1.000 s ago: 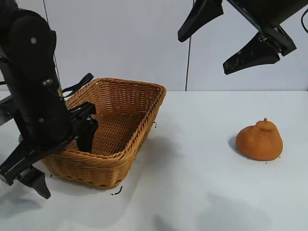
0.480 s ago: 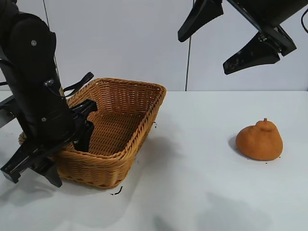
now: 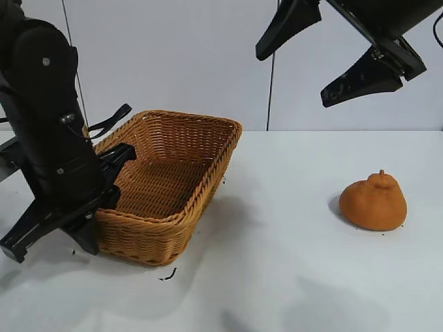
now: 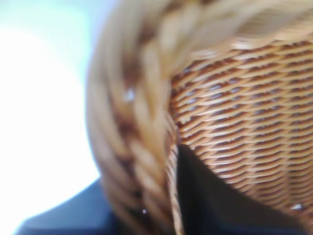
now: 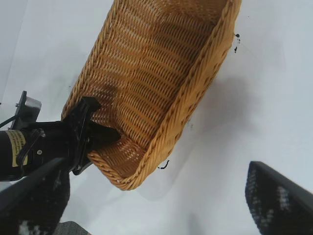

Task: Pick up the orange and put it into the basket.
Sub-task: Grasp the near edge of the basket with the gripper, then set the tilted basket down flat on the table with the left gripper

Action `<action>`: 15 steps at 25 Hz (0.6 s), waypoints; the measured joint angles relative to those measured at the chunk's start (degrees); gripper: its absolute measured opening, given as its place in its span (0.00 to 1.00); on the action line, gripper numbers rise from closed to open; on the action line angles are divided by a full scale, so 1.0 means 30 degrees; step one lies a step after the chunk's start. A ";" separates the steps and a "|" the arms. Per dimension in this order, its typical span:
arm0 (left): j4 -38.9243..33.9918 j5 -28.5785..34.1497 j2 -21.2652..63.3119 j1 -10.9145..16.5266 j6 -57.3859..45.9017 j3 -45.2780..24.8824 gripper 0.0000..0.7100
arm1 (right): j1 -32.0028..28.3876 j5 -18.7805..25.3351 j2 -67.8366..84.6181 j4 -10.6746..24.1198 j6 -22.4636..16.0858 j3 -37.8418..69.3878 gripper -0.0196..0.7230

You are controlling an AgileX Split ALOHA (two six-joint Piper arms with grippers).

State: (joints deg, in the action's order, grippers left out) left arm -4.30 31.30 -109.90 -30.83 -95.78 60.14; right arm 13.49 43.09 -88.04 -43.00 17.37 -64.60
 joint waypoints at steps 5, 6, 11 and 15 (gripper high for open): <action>0.0932 0.0001 0.0003 0.0026 0.0305 0.0000 0.13 | 0.0000 0.0000 0.0000 0.0000 0.0000 0.0000 0.96; 0.1166 0.0001 0.0021 0.0026 0.0305 0.0000 0.13 | 0.0000 0.0000 0.0000 0.0000 0.0000 0.0000 0.96; 0.1618 0.0237 0.0705 0.0374 0.0328 0.0236 0.13 | 0.0000 0.0000 0.0000 0.0000 0.0000 0.0000 0.96; 0.1688 0.0557 0.1108 0.1280 0.2452 0.1167 0.13 | 0.0000 0.0000 0.0000 0.0000 0.0000 0.0000 0.96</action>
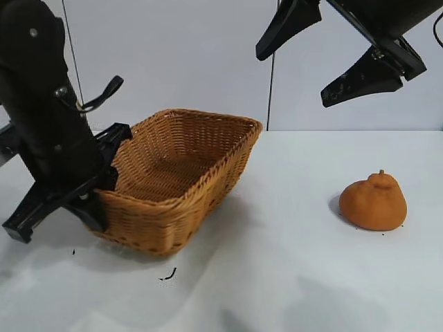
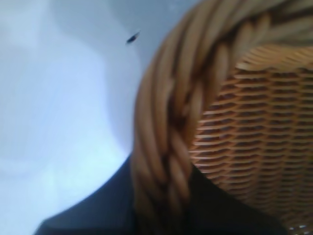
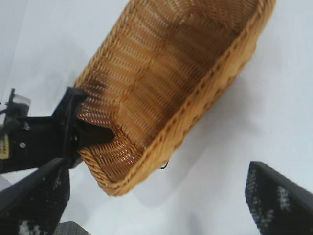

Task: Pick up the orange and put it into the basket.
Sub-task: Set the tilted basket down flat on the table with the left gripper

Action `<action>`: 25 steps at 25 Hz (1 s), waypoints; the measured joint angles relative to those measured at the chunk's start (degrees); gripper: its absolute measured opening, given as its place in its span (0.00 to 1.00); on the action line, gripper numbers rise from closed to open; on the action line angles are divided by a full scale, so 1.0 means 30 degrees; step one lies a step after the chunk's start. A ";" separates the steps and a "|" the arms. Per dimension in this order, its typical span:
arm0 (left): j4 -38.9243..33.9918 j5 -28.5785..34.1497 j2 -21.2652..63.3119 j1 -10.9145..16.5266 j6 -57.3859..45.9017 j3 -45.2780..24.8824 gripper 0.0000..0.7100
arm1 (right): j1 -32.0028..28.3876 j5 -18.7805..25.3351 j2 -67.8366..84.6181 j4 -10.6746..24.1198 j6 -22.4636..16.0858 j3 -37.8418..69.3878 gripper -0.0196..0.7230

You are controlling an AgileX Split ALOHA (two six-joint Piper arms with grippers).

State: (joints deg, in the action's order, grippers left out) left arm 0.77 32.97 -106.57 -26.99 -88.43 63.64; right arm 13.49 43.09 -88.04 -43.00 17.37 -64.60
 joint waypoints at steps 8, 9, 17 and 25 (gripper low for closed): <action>0.1626 0.3190 -0.0451 0.2315 0.9691 0.3459 0.13 | 0.0000 0.0000 0.0000 0.0000 0.0000 0.0000 0.96; 0.2105 0.3888 -0.0719 0.2714 1.1390 0.4045 0.13 | 0.0000 0.0034 0.0000 0.0000 0.0000 0.0000 0.96; 0.3540 0.8523 -0.3537 0.3529 2.2075 0.8988 0.13 | 0.0000 0.0195 0.0000 0.0000 0.0000 0.0000 0.96; 0.3598 0.9400 -0.4752 0.3529 2.4489 0.9996 0.13 | 0.0000 0.0271 0.0000 0.0000 0.0000 0.0000 0.96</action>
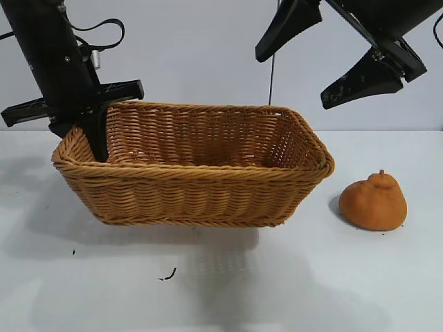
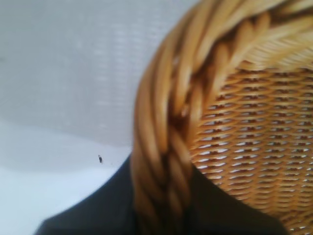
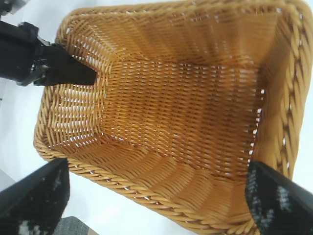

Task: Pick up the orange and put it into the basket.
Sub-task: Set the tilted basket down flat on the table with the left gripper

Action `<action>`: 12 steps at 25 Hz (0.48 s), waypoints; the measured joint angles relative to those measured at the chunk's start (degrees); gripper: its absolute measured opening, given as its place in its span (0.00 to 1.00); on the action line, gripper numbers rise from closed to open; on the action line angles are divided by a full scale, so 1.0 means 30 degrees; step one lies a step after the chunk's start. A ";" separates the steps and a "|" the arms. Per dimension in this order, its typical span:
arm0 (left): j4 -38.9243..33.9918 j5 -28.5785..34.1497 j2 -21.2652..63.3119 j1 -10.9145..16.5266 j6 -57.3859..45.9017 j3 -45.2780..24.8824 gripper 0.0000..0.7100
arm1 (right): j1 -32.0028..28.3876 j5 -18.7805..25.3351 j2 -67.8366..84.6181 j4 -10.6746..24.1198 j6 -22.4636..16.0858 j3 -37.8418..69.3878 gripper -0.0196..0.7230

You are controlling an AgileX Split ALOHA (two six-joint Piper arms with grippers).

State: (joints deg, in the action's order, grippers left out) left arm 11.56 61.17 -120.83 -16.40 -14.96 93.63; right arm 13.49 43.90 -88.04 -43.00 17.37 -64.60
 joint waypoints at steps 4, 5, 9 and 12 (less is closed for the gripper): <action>0.0188 -0.0803 -0.0398 0.0000 0.0164 0.0000 0.13 | 0.0000 0.0006 0.0000 0.0000 0.0000 0.0000 0.96; 0.0224 -0.1116 -0.0474 0.0000 0.0187 0.0000 0.13 | 0.0000 0.0006 0.0000 0.0000 0.0000 0.0000 0.96; 0.0428 -0.1998 -0.1131 0.0000 0.0234 0.0032 0.13 | 0.0000 0.0006 0.0000 0.0000 0.0000 0.0000 0.96; 0.0475 -0.2527 -0.1697 0.0000 0.0332 0.0032 0.13 | 0.0000 0.0006 0.0000 0.0000 0.0000 0.0000 0.96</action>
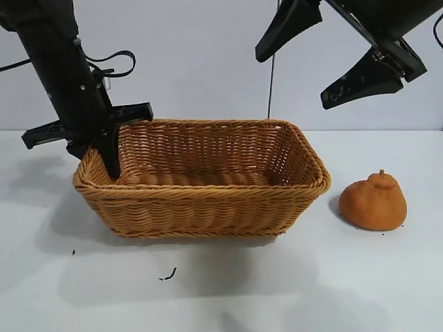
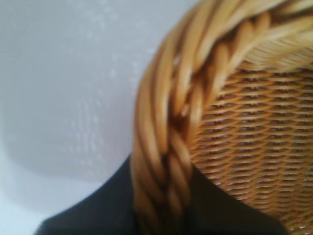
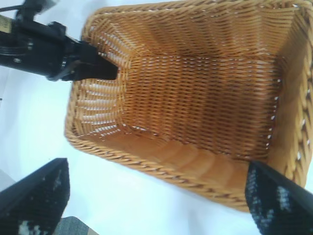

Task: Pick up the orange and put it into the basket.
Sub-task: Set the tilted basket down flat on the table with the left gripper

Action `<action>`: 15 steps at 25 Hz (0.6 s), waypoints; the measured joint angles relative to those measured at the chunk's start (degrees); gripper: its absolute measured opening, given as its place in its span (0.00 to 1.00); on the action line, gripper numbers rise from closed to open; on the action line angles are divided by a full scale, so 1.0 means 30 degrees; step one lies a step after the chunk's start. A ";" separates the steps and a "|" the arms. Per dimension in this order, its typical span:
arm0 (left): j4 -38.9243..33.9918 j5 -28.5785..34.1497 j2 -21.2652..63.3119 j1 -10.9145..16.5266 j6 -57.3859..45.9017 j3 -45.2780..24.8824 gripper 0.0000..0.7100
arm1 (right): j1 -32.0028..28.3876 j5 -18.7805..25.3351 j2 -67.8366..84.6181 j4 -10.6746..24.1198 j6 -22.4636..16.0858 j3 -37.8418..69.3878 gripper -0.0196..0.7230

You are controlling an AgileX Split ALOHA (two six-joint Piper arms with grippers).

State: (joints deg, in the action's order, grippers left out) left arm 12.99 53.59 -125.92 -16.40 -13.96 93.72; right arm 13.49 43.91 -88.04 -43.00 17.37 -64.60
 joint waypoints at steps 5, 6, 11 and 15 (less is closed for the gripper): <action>0.0072 -0.0295 -0.0514 0.0000 0.1183 0.0000 0.13 | 0.0000 -0.0257 0.0000 0.0000 0.0000 0.0000 0.96; 0.0119 -0.0295 -0.0585 0.0000 0.1312 0.0000 0.13 | 0.0000 -0.0327 0.0000 0.0000 0.0000 0.0000 0.96; 0.0209 -0.0330 -0.0753 0.0000 0.1426 0.0000 0.13 | 0.0000 -0.0399 0.0000 0.0000 0.0000 0.0000 0.96; 0.0307 -0.0311 -0.0753 0.0000 0.1442 0.0000 0.21 | 0.0000 -0.0419 0.0000 0.0000 0.0000 0.0000 0.96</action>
State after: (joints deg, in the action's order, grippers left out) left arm 13.91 52.66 -128.18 -16.40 -9.64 93.72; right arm 13.49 42.66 -88.04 -43.00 17.37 -64.60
